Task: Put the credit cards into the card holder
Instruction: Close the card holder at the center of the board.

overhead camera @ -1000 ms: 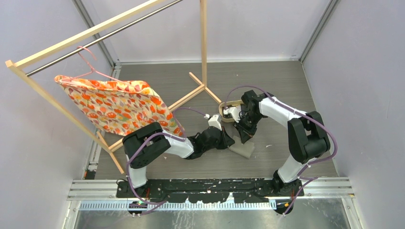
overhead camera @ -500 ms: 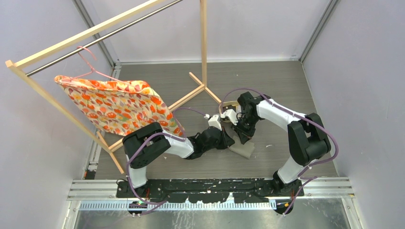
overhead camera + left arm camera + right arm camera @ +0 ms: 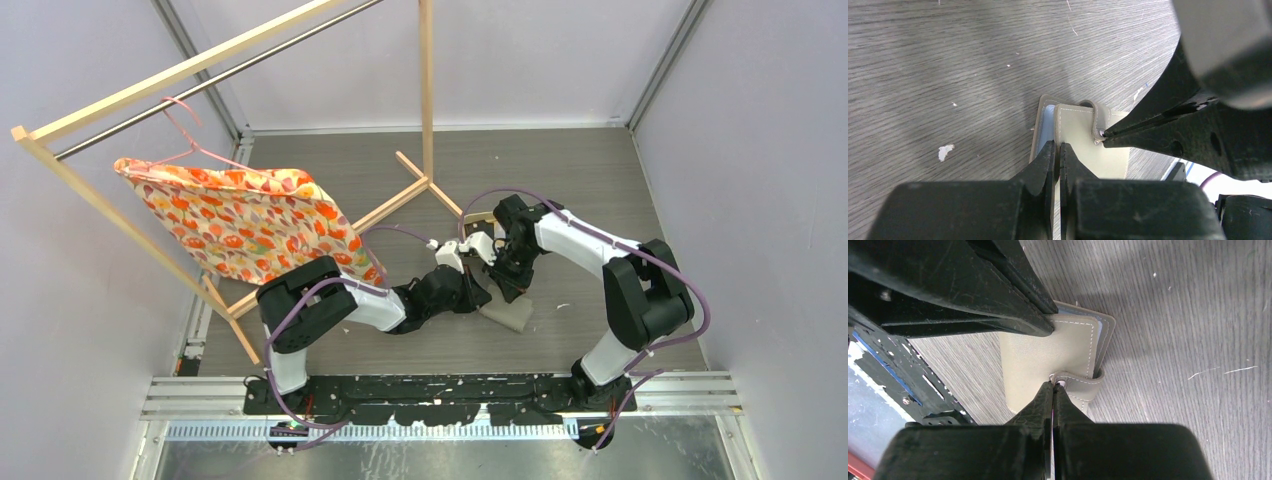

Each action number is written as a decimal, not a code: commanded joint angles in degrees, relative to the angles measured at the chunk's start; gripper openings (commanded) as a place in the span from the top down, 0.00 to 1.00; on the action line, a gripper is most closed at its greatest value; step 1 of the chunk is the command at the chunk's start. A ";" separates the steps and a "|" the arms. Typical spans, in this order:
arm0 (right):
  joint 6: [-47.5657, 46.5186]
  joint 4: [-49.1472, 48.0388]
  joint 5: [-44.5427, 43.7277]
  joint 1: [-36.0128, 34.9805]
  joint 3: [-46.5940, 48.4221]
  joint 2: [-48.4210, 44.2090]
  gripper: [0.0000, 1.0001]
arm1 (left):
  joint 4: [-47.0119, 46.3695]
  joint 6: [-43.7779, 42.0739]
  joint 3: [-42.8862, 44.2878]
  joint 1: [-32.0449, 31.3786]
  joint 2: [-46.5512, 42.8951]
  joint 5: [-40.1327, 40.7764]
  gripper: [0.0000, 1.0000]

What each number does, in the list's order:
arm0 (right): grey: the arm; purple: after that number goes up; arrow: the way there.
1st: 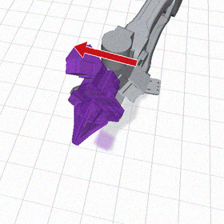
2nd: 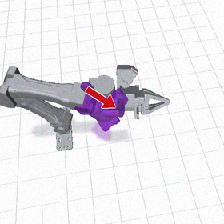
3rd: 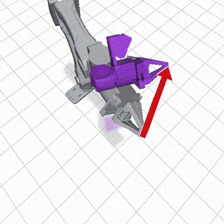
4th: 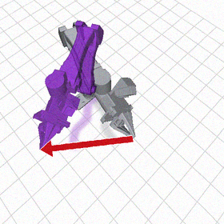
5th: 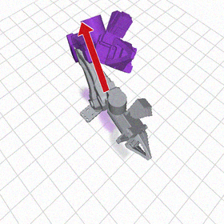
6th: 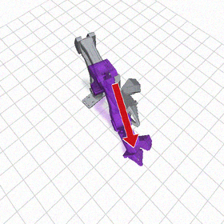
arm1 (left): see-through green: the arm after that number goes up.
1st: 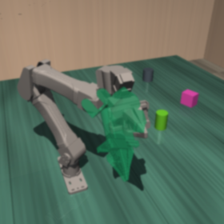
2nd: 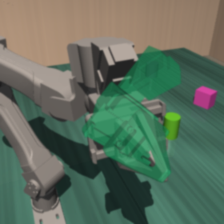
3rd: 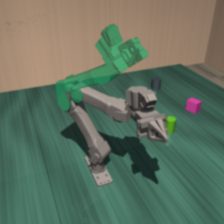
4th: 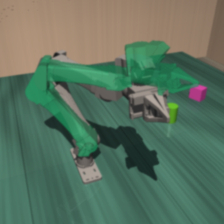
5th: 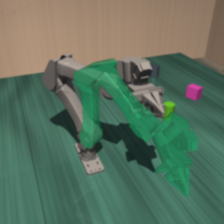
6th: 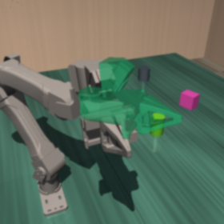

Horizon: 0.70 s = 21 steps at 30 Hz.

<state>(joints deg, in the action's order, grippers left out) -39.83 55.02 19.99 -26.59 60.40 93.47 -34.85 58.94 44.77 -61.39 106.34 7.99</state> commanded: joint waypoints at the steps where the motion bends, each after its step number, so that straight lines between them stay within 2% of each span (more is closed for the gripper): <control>1: 0.03 3.12 4.39 -2.10 -1.36 -0.36 0.99 | 2.08 -1.55 0.50 -0.07 -0.79 1.86 1.00; 21: 4.35 1.06 4.80 -3.07 -2.71 1.35 0.99 | -0.30 -1.63 -0.77 -0.22 -1.32 1.59 1.00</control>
<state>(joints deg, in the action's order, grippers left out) -38.83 54.94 19.88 -27.20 60.18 93.47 -34.81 59.44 44.53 -61.39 106.15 7.81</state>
